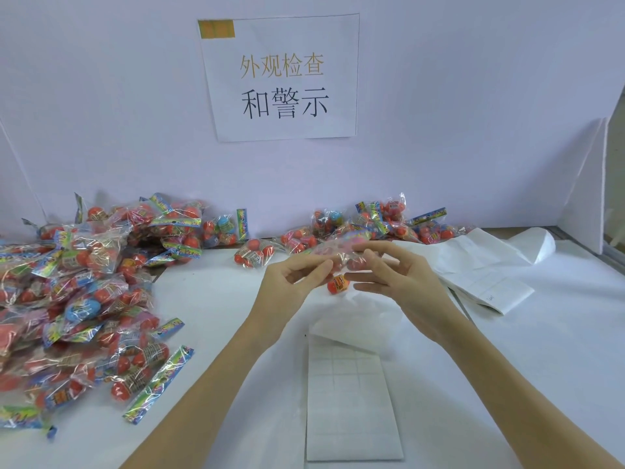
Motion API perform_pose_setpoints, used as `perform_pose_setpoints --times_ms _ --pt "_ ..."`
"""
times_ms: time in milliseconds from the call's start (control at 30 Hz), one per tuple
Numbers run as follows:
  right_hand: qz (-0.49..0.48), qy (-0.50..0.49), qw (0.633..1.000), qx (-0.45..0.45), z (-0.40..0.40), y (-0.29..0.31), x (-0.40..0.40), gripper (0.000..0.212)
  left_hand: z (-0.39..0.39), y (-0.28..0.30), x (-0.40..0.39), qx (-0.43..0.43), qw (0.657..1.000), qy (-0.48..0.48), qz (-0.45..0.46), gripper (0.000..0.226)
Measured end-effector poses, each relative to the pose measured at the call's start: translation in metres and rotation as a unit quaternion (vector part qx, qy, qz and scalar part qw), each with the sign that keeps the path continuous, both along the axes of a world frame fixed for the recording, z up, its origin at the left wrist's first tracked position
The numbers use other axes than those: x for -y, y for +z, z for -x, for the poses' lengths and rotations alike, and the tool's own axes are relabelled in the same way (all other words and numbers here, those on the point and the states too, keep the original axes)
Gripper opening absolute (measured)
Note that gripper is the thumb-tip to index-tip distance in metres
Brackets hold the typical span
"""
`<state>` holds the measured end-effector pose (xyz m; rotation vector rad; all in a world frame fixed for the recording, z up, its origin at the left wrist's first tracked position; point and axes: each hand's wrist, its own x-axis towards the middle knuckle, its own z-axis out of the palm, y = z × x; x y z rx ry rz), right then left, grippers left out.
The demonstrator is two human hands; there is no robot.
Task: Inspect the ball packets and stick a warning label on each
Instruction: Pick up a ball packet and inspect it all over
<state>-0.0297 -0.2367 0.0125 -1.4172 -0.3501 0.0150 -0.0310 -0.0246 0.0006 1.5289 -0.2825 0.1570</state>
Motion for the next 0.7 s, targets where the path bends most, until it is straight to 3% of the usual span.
perform_pose_setpoints --times_ms 67,200,333,433,600,700 --pt "0.016 -0.034 0.999 0.023 -0.002 -0.004 -0.001 0.014 0.001 -0.001 0.003 -0.012 1.000 0.011 0.016 0.019" --pt "0.056 -0.036 0.998 0.012 -0.006 -0.008 -0.002 0.046 -0.005 -0.005 0.006 -0.094 0.991 0.044 0.085 0.047" --pt "0.074 -0.019 0.997 -0.026 -0.006 -0.009 -0.004 0.041 -0.011 -0.009 0.001 -0.091 0.991 0.058 0.078 0.027" --pt "0.070 -0.026 0.997 -0.034 -0.004 -0.009 -0.006 0.034 -0.011 -0.008 -0.001 -0.088 0.989 0.036 0.112 0.030" --pt "-0.054 0.022 0.993 -0.099 -0.004 -0.007 -0.006 0.039 -0.012 -0.003 0.002 -0.097 0.971 -0.035 0.217 0.024" --pt "-0.083 0.027 0.989 -0.121 -0.007 -0.007 -0.005 0.022 -0.011 -0.004 -0.001 -0.100 0.980 -0.052 0.162 0.011"
